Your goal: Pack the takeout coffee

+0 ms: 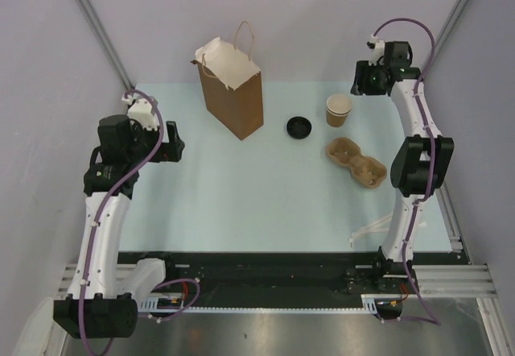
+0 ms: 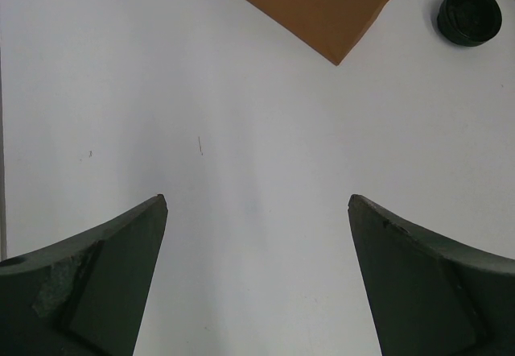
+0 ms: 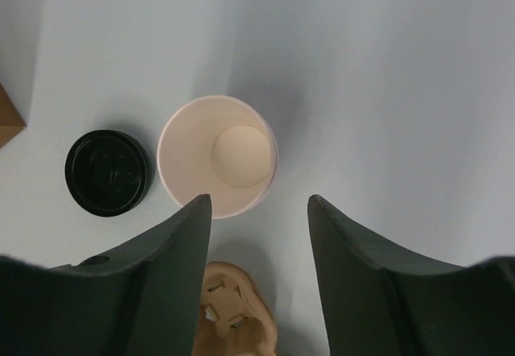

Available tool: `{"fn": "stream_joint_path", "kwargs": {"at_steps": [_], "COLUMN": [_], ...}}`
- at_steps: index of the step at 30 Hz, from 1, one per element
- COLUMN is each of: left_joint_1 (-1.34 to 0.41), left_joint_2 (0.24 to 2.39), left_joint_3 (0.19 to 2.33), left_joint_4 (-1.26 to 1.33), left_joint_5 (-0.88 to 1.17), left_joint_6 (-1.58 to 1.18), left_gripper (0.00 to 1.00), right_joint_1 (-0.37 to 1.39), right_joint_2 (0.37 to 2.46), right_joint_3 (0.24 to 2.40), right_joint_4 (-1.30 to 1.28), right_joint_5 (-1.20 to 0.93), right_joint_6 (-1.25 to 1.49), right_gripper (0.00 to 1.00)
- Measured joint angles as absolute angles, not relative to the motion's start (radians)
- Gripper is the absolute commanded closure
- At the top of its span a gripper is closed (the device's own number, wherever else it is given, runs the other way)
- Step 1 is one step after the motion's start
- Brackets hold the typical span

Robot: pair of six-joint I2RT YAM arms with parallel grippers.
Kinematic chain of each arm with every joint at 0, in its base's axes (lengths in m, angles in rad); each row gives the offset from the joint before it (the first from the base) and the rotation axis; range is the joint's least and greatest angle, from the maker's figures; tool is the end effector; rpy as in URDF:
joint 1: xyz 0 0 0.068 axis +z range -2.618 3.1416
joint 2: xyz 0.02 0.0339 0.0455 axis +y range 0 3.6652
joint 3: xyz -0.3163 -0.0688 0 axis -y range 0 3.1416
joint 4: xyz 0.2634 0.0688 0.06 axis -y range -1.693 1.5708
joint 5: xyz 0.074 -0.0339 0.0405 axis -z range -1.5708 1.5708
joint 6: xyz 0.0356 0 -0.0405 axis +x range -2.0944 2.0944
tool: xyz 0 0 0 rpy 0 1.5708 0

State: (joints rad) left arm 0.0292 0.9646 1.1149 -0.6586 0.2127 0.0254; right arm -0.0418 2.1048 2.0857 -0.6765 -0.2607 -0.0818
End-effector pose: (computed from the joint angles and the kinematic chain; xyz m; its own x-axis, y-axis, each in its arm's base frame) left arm 0.1864 -0.0021 0.4193 -0.4824 0.0107 -0.8759 0.1681 0.9825 -0.0805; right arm 0.5286 -0.0129 0.3713 -0.6253 -0.0529 -0.7786 -0.2091 0.9726 0.1019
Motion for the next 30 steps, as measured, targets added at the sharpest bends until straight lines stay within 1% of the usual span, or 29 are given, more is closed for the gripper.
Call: {"fn": "stream_joint_path", "kwargs": {"at_steps": [7,10,18,22,30], "left_joint_1": [0.029,0.029,0.029,0.029,0.029], "left_joint_2": [0.982,0.991,0.995,0.996,1.003], "left_joint_3": [1.115,1.115,1.114,1.114,1.113], "left_joint_4": [-0.647,-0.640,-0.620,-0.614,-0.613], "left_joint_5": [0.213,0.214,0.215,0.215,0.215], "left_joint_6": [0.025,0.025,0.025,0.025,0.025], "left_gripper": [0.00,0.00,0.01,0.00,0.00], "right_joint_1": [-0.031,-0.030,-0.020,-0.011,-0.006], "right_joint_2": [2.163,2.182,2.222,2.243,2.281], "right_joint_3": [2.092,2.105,2.118,2.127,2.141], "right_joint_4": [-0.675,-0.674,-0.669,-0.667,-0.661], "right_joint_5": [-0.245,-0.240,-0.228,-0.223,-0.211], "right_joint_6": [-0.082,-0.083,-0.087,-0.088,-0.091], "right_gripper": [0.50,0.55,0.56,0.59,0.63]}}
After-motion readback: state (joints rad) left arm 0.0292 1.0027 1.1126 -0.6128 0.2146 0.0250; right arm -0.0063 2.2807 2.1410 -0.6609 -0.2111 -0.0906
